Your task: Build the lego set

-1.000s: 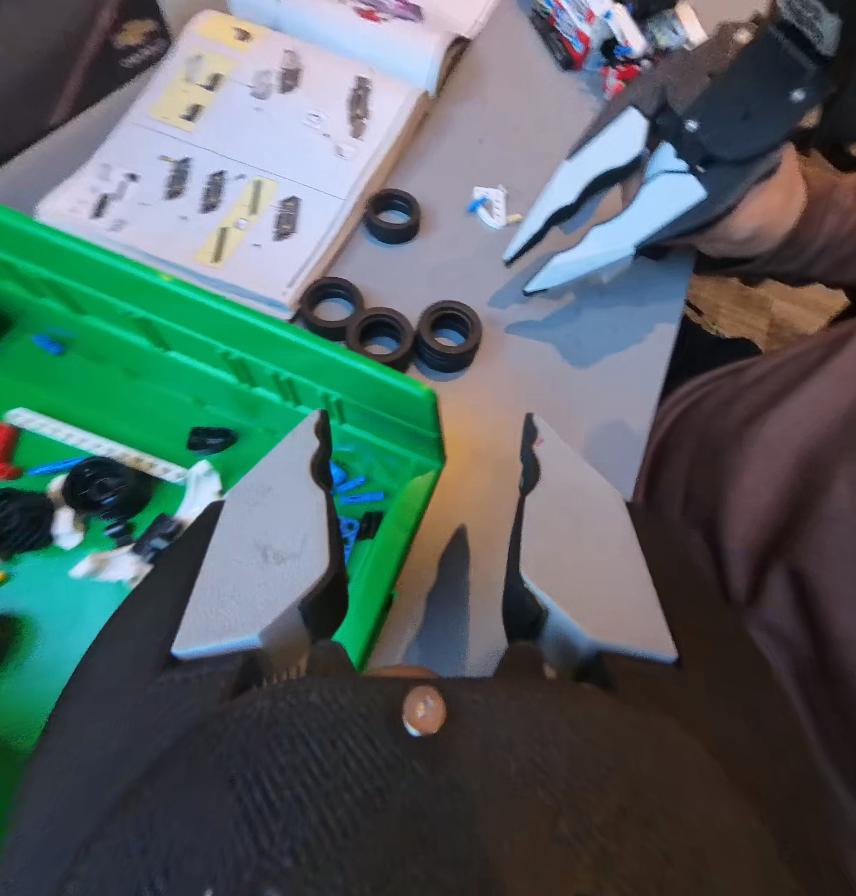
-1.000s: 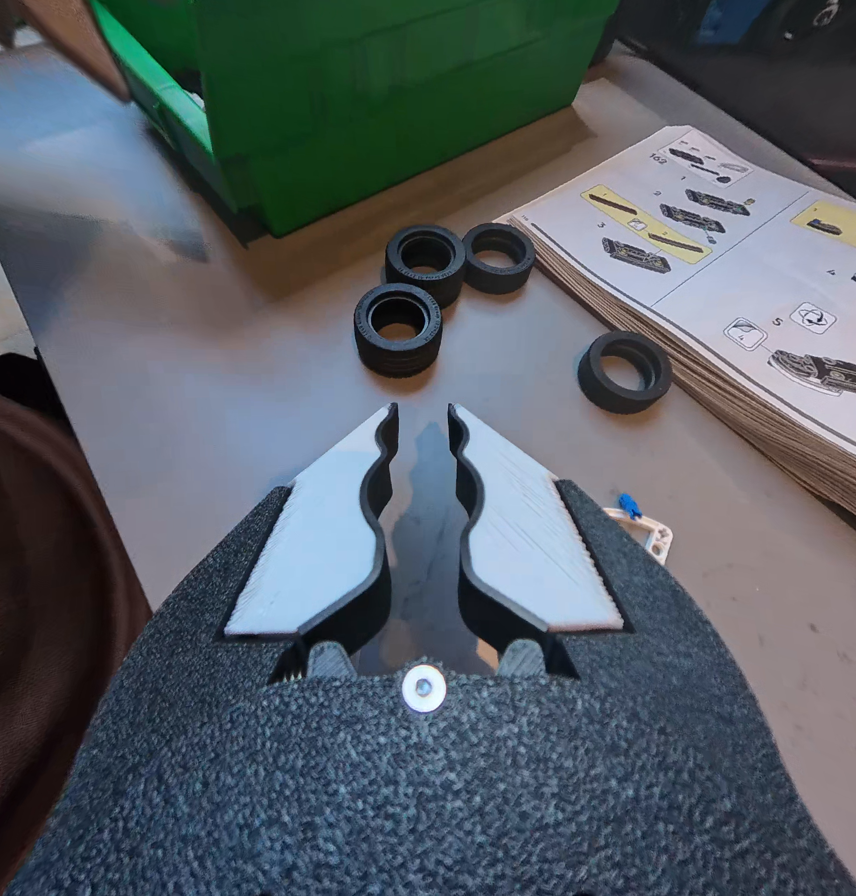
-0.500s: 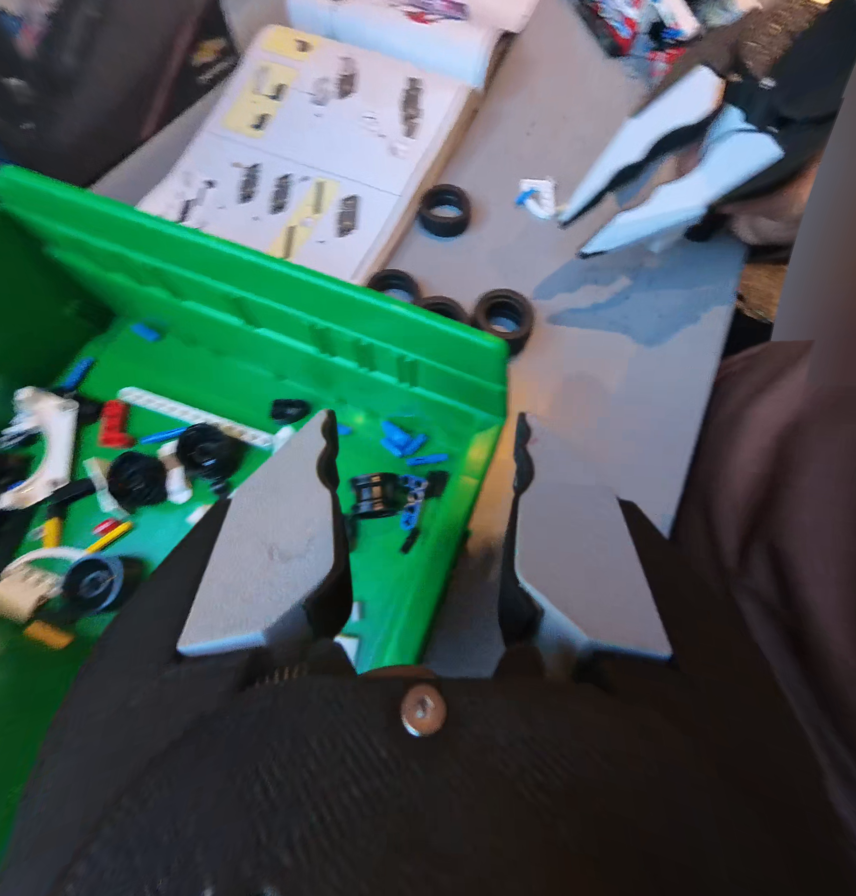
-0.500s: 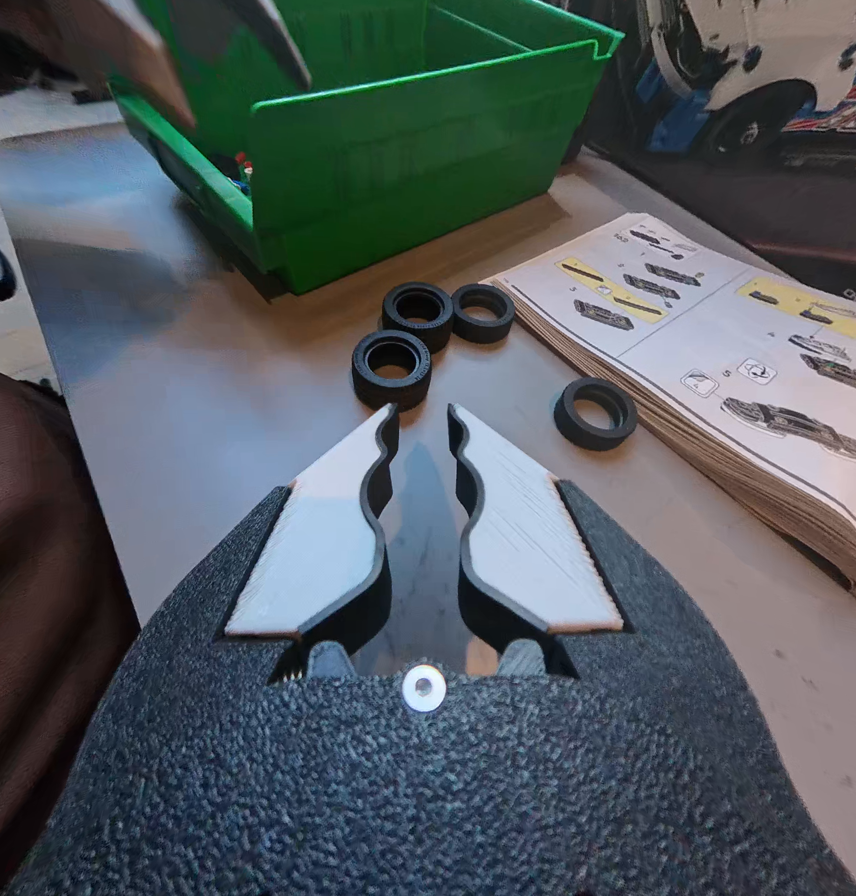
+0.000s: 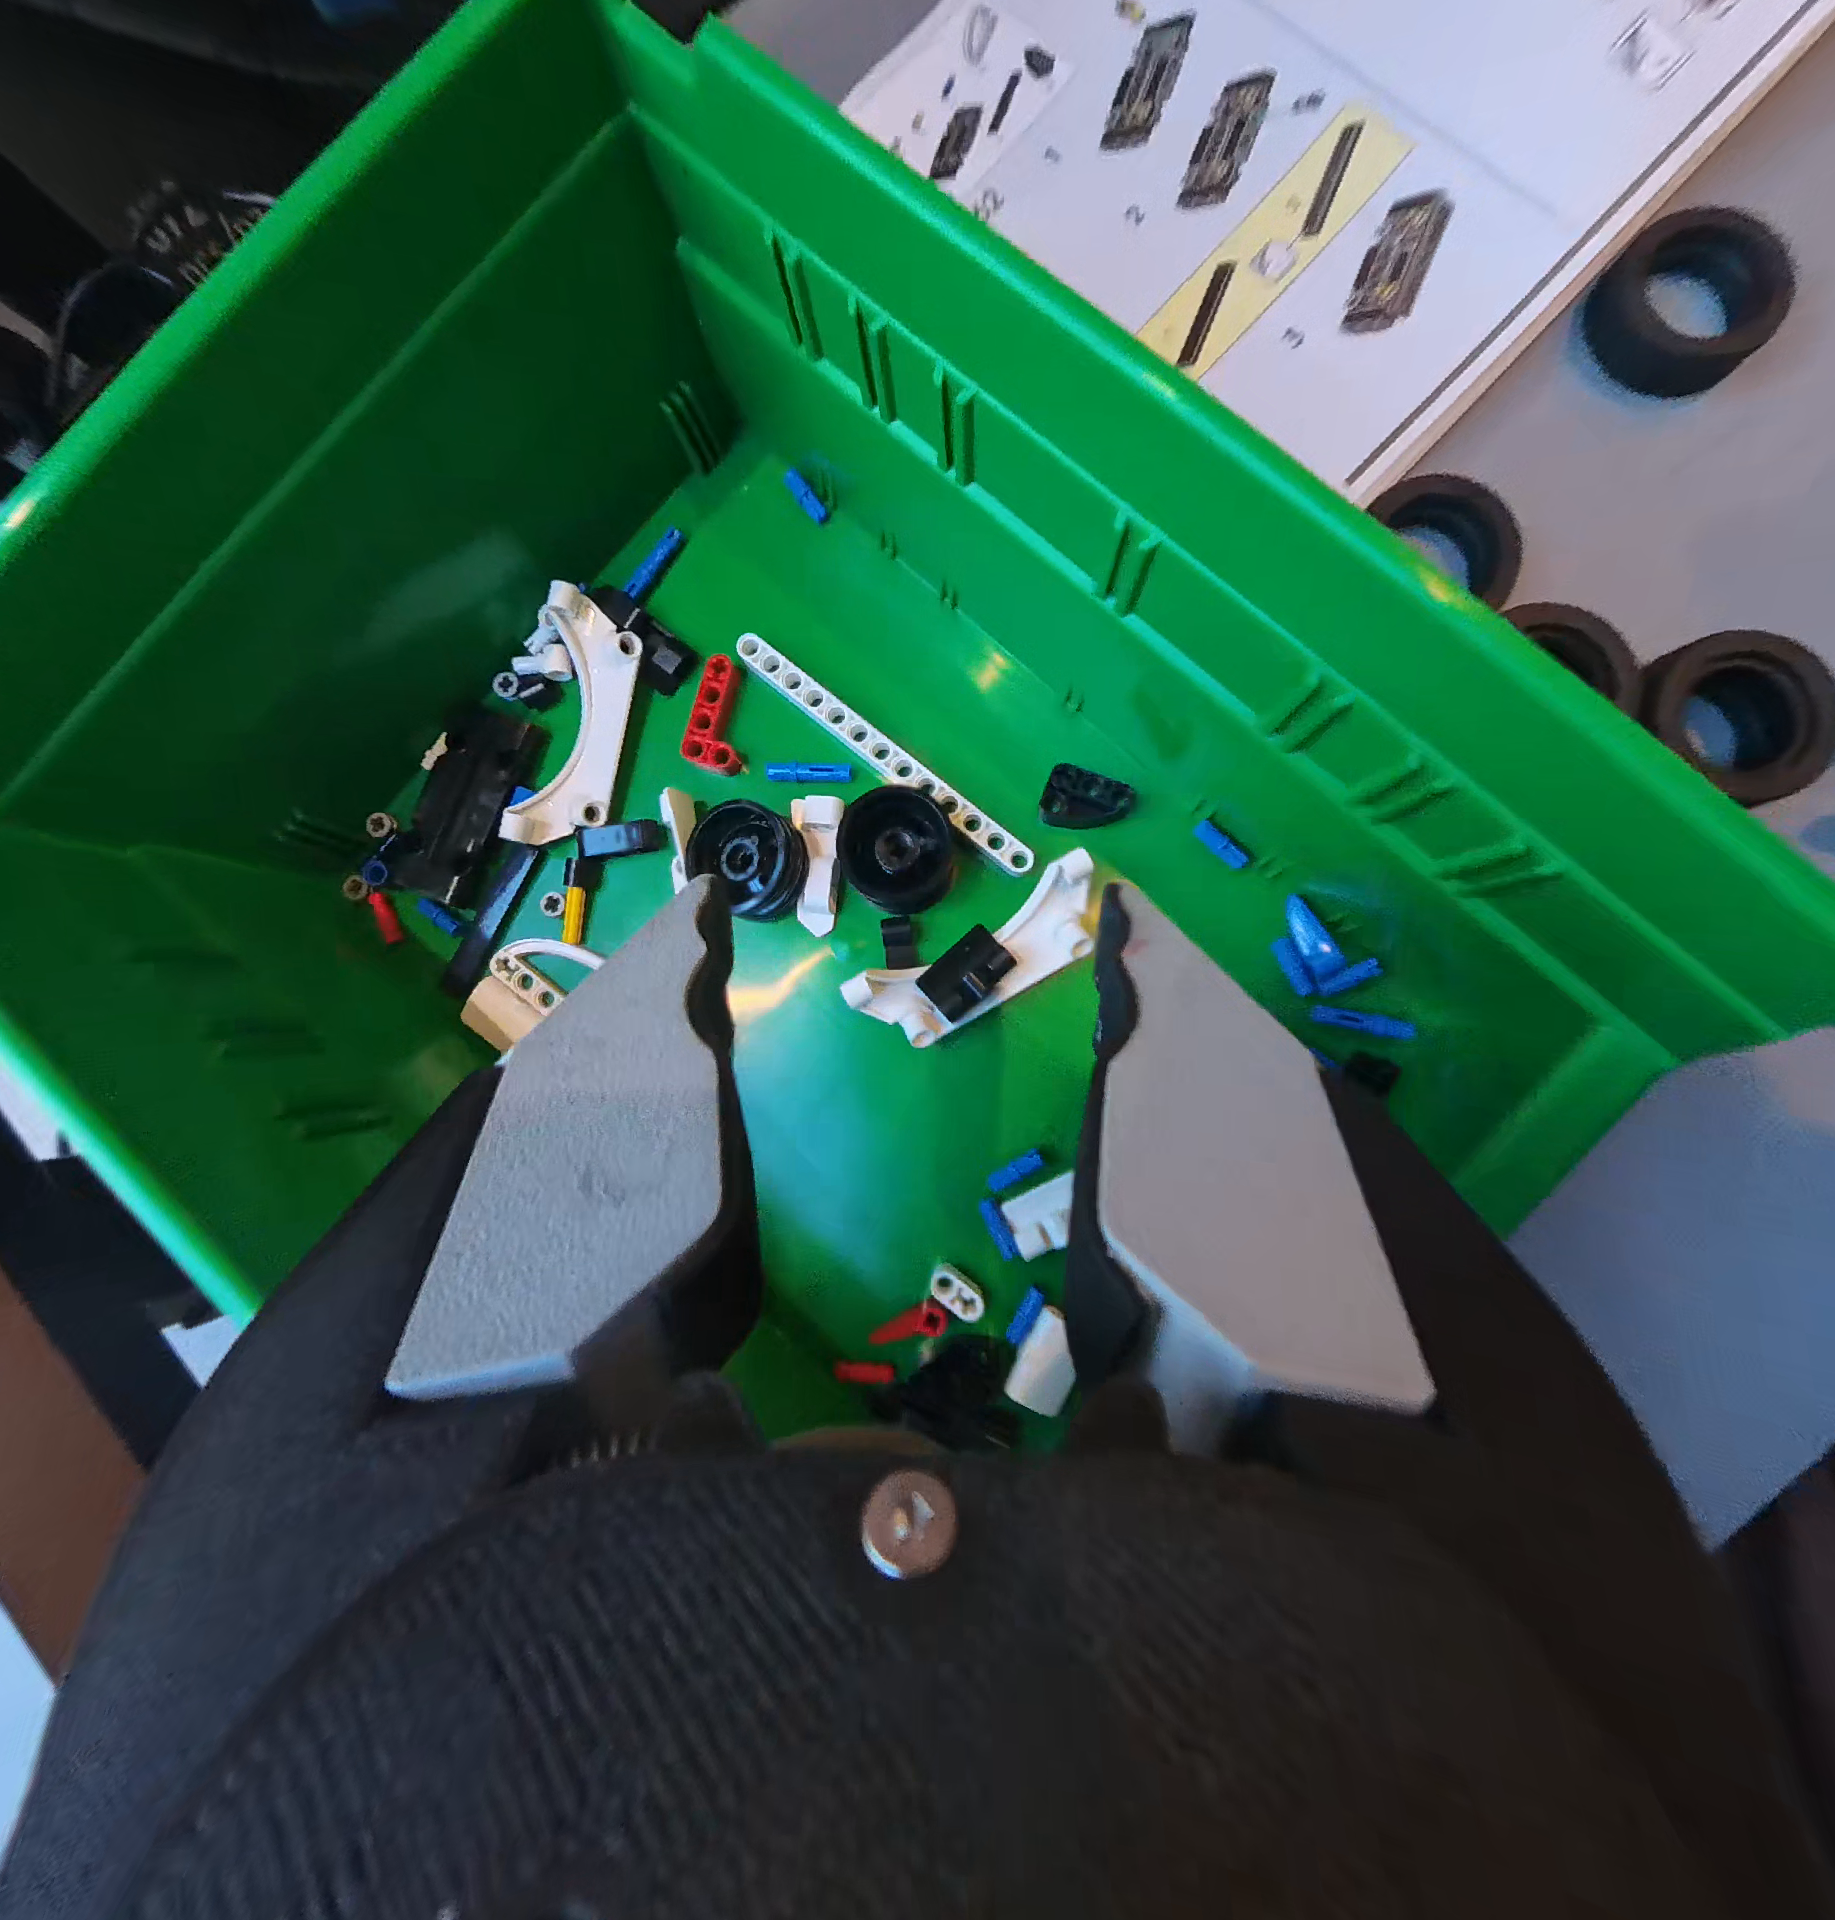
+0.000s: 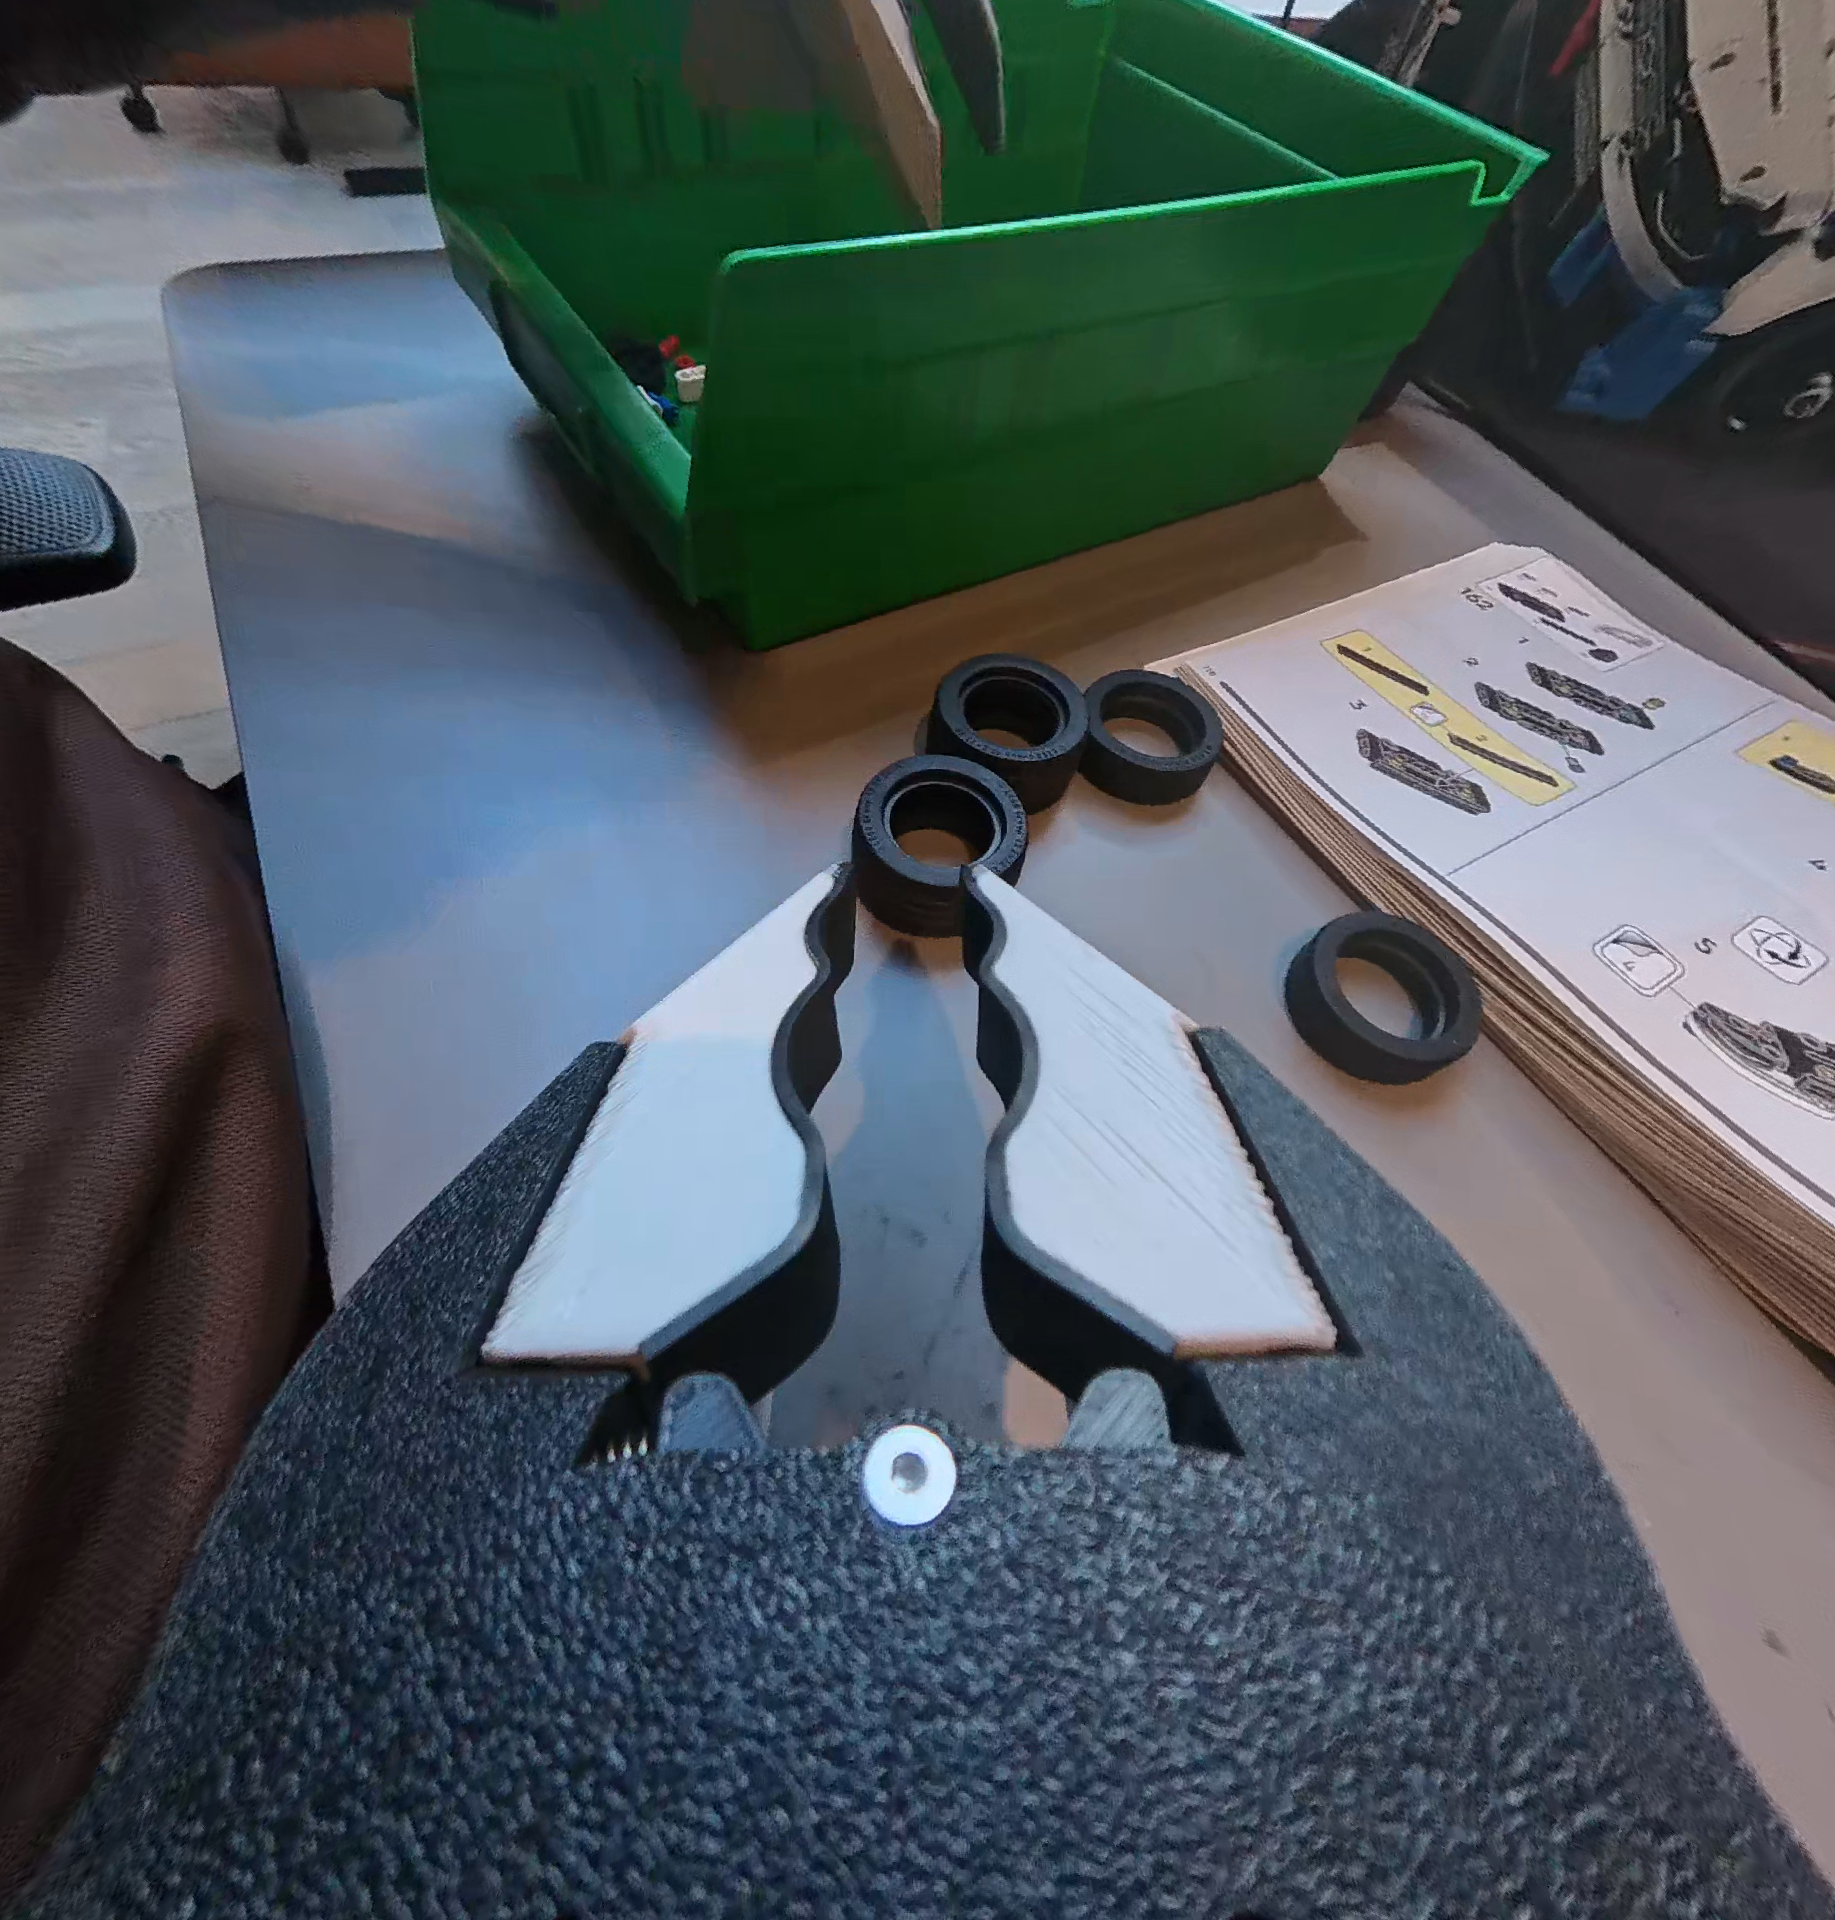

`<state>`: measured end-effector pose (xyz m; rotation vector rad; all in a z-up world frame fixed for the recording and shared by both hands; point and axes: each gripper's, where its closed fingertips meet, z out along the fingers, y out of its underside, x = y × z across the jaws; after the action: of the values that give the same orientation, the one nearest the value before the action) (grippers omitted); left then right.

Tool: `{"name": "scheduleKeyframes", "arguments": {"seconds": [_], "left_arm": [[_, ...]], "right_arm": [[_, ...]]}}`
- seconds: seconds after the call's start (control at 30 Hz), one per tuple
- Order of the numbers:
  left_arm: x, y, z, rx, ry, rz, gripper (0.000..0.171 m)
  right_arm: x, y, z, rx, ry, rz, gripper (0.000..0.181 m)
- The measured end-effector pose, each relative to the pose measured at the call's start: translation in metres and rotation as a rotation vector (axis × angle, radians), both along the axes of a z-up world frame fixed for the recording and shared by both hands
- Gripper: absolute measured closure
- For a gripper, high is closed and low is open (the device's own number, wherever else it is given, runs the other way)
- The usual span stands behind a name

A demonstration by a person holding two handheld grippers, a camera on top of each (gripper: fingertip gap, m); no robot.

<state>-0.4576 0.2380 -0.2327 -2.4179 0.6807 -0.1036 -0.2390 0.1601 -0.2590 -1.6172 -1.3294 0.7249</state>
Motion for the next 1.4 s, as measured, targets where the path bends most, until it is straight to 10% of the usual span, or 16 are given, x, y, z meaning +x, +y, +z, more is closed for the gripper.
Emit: {"name": "scheduleKeyframes", "arguments": {"seconds": [1.4], "left_arm": [[-0.062, 0.014, -0.002, -0.162, 0.336, -0.046, 0.125]], "right_arm": [[-0.003, -0.021, 0.003, 0.032, 0.013, 0.067, 0.160]]}}
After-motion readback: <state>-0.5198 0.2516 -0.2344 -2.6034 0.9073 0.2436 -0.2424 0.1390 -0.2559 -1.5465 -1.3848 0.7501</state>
